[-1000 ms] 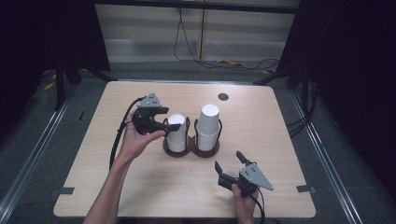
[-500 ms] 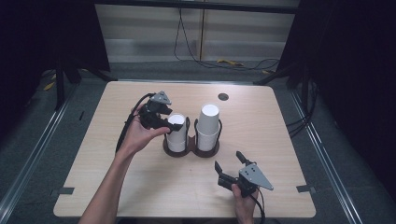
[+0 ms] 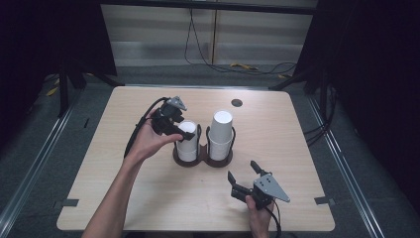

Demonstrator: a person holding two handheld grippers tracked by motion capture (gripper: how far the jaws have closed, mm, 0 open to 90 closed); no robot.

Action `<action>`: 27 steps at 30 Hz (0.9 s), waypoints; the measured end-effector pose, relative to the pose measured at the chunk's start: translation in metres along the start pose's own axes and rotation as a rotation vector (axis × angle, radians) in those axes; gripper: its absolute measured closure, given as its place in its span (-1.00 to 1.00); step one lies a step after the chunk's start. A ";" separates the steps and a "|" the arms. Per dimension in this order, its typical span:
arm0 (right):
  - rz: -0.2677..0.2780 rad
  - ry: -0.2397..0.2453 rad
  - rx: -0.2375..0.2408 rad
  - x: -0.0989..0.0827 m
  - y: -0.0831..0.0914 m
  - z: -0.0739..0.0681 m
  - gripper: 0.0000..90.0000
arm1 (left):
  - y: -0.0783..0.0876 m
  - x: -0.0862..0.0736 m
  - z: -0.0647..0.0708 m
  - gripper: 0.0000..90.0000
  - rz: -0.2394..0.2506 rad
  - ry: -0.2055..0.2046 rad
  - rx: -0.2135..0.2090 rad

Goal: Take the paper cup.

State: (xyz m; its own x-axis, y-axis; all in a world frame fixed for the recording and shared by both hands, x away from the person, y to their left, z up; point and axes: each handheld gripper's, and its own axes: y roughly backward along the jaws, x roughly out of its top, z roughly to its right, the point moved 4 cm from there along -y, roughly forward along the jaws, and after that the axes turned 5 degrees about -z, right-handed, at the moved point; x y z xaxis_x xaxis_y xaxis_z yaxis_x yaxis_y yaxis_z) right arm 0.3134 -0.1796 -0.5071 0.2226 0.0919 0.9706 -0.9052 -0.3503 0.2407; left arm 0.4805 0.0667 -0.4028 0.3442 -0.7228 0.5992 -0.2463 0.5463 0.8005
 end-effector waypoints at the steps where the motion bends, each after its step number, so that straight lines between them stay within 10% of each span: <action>1: -0.001 0.001 0.000 0.000 0.000 0.000 -0.71 | 0.000 0.001 0.000 -0.49 -0.002 0.005 0.001; 27: -0.001 0.000 0.002 0.000 0.000 0.000 -0.71 | -0.017 0.005 0.002 -0.35 -0.135 -0.018 -0.031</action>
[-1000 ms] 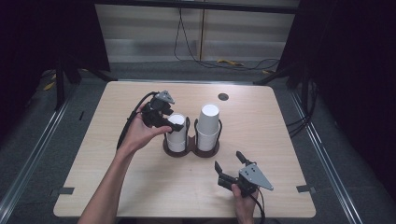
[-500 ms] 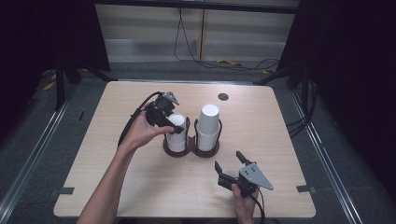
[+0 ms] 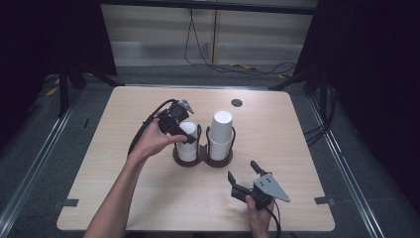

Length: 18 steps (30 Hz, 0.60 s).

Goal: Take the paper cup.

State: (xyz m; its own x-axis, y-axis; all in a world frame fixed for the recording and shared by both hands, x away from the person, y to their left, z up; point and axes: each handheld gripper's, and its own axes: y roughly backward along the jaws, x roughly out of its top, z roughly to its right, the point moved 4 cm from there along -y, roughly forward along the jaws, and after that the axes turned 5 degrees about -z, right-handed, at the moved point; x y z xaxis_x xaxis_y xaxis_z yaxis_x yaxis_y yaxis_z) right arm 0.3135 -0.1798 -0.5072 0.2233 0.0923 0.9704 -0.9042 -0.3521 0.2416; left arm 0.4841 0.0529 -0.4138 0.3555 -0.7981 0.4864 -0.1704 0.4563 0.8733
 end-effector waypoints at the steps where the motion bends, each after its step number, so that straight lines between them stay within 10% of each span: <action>1: -0.001 0.000 -0.001 0.000 0.000 0.000 -0.71 | 0.000 0.000 0.001 -0.35 0.003 0.004 0.002; 18: -0.002 0.002 -0.004 0.000 0.000 0.000 -0.71 | 0.016 0.001 0.000 -0.28 0.047 0.017 0.003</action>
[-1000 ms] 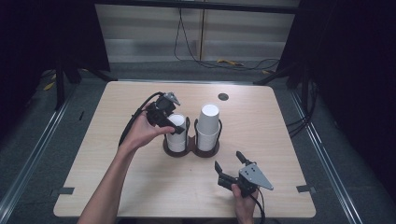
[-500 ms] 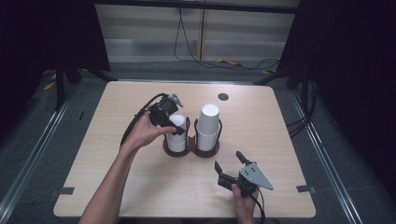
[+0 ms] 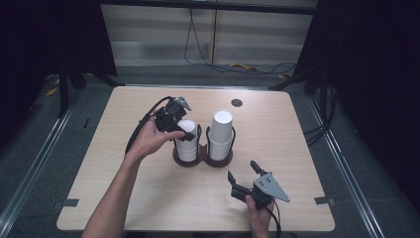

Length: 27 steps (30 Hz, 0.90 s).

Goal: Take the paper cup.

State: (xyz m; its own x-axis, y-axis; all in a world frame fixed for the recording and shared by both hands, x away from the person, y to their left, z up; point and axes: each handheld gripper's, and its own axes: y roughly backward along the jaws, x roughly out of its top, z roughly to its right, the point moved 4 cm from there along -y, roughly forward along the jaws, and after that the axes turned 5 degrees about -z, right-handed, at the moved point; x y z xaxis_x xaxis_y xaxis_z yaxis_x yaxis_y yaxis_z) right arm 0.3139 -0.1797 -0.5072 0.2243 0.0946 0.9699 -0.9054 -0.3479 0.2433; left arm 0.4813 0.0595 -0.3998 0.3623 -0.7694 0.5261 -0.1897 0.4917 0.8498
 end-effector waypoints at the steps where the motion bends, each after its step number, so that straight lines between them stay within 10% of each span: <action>1: 0.000 0.001 0.000 0.000 0.000 0.000 -0.71 | 0.001 0.000 0.000 -0.28 0.002 -0.002 -0.003; 27: 0.000 -0.003 0.001 0.000 0.000 0.000 -0.71 | 0.028 0.004 0.001 -0.27 0.113 0.020 0.009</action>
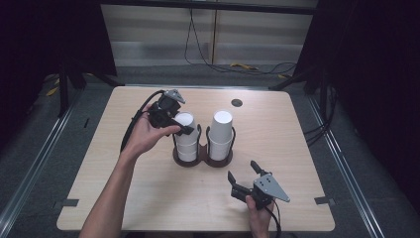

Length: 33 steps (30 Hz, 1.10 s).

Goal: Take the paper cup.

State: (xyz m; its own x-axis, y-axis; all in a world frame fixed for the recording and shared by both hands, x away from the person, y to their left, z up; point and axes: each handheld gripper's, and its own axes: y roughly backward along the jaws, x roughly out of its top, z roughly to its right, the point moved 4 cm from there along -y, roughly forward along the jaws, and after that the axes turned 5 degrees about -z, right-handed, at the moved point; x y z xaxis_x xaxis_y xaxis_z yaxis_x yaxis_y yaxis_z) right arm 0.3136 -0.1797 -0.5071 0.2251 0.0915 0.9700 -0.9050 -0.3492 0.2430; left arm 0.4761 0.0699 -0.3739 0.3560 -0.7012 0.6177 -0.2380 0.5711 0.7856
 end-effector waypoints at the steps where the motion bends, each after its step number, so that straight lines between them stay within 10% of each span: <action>1: -0.001 0.000 0.000 0.000 0.000 0.000 -0.71 | 0.001 0.000 0.000 -0.27 0.000 0.001 0.001; 33: 0.000 0.001 0.001 0.000 0.000 0.000 -0.71 | 0.029 -0.002 0.001 -0.26 0.152 0.032 0.020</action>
State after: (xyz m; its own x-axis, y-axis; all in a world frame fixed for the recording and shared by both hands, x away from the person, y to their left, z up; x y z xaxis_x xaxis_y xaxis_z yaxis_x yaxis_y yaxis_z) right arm 0.3136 -0.1800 -0.5071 0.2248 0.0923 0.9700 -0.9046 -0.3503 0.2430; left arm 0.4671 0.0877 -0.3523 0.3431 -0.5935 0.7281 -0.3087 0.6608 0.6841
